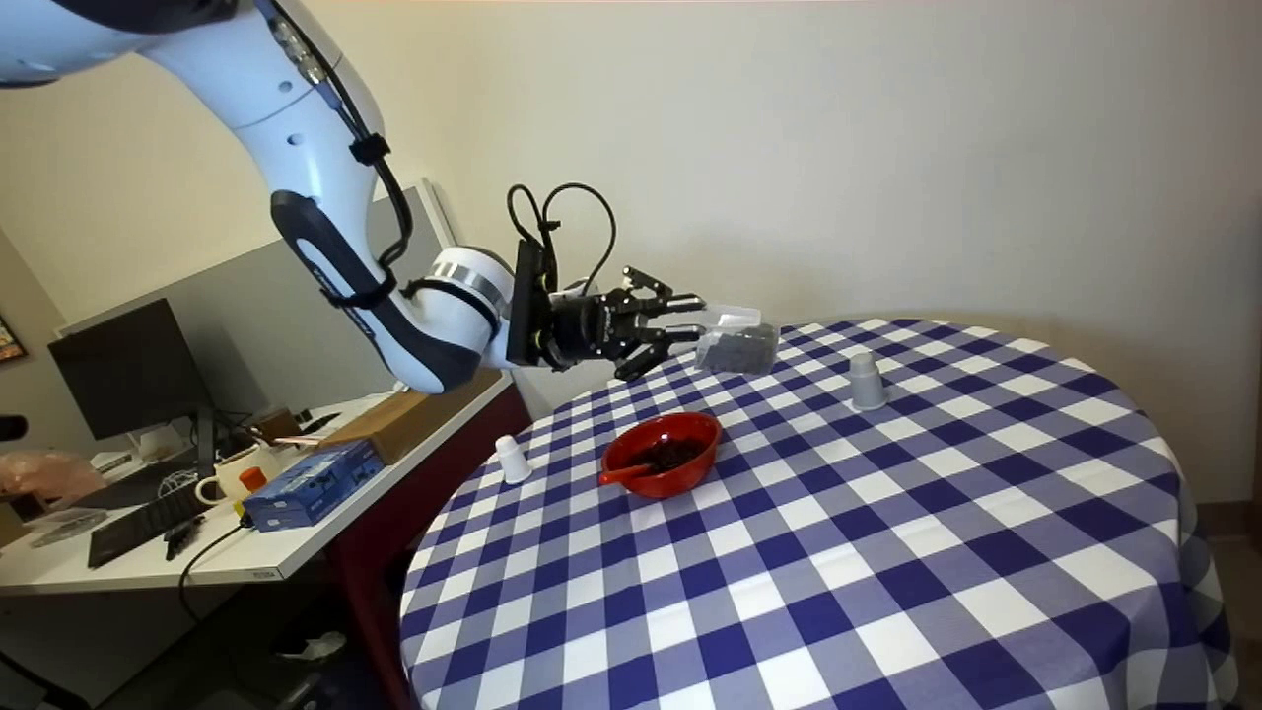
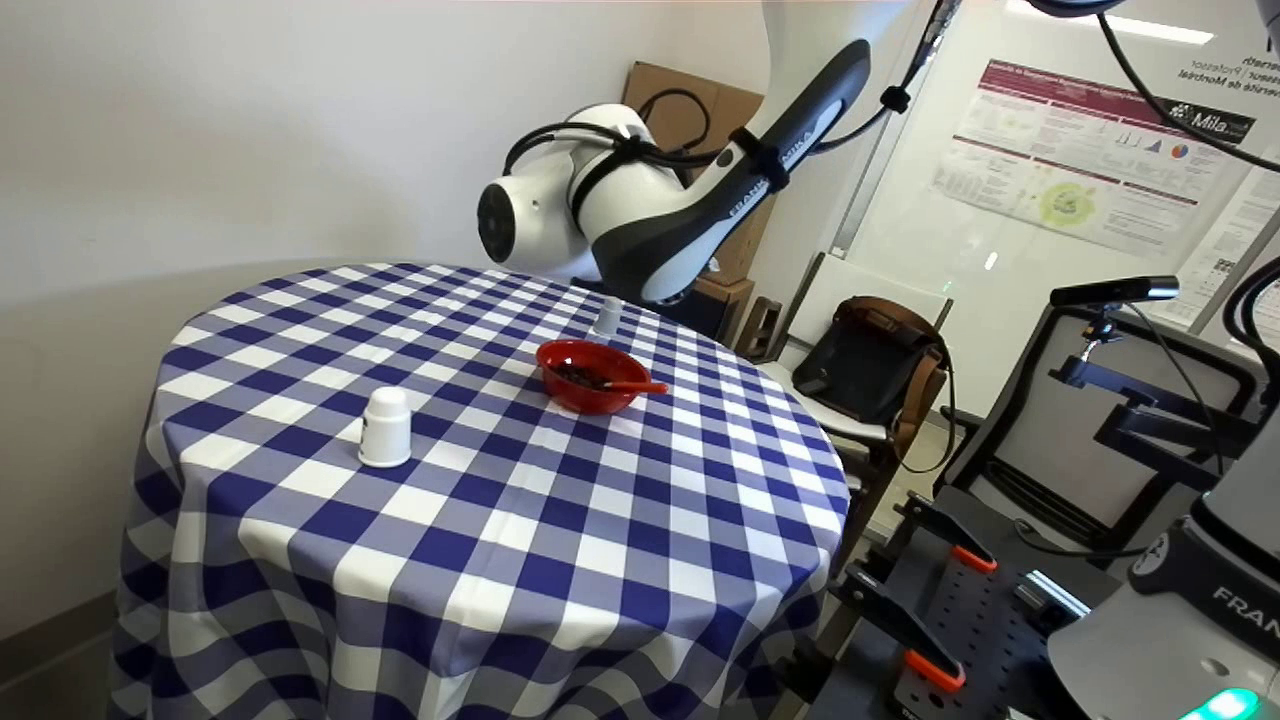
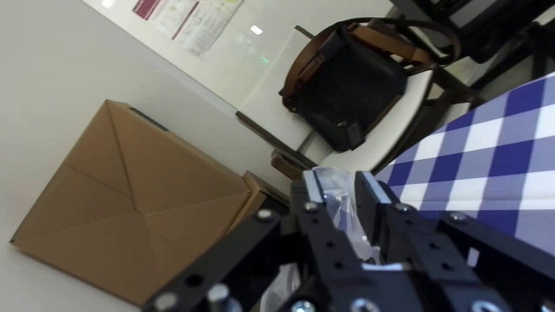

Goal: Pick up the plastic cup from the table, pour some of its contents in the orange bowl and put the cup back on the table.

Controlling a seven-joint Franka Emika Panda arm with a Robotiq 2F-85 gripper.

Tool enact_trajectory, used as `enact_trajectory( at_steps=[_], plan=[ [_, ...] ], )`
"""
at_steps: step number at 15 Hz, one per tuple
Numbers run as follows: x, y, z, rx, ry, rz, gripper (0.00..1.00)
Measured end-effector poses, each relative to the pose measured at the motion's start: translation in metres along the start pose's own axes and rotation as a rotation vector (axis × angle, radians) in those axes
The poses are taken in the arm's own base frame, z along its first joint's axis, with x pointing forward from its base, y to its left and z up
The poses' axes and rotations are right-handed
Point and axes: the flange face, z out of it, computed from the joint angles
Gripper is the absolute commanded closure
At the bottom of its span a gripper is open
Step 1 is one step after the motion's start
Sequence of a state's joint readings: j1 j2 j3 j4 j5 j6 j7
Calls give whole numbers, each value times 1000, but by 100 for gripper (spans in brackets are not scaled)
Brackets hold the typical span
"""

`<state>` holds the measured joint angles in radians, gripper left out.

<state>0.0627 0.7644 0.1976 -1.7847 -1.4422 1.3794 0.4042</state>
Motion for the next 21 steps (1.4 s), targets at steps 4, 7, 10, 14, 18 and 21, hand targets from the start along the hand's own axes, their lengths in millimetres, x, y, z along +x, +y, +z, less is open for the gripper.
enact_trajectory(
  at_steps=[4,7,10,14,18,21],
  plan=[
    [1,9,7,217,-53,22,89],
    [3,21,18,376,-95,51,88],
    [5,38,37,528,-139,103,88],
    [7,63,72,730,-198,194,88],
    [8,77,105,954,-228,250,88],
    [14,83,119,1099,-203,270,88]
  ],
)
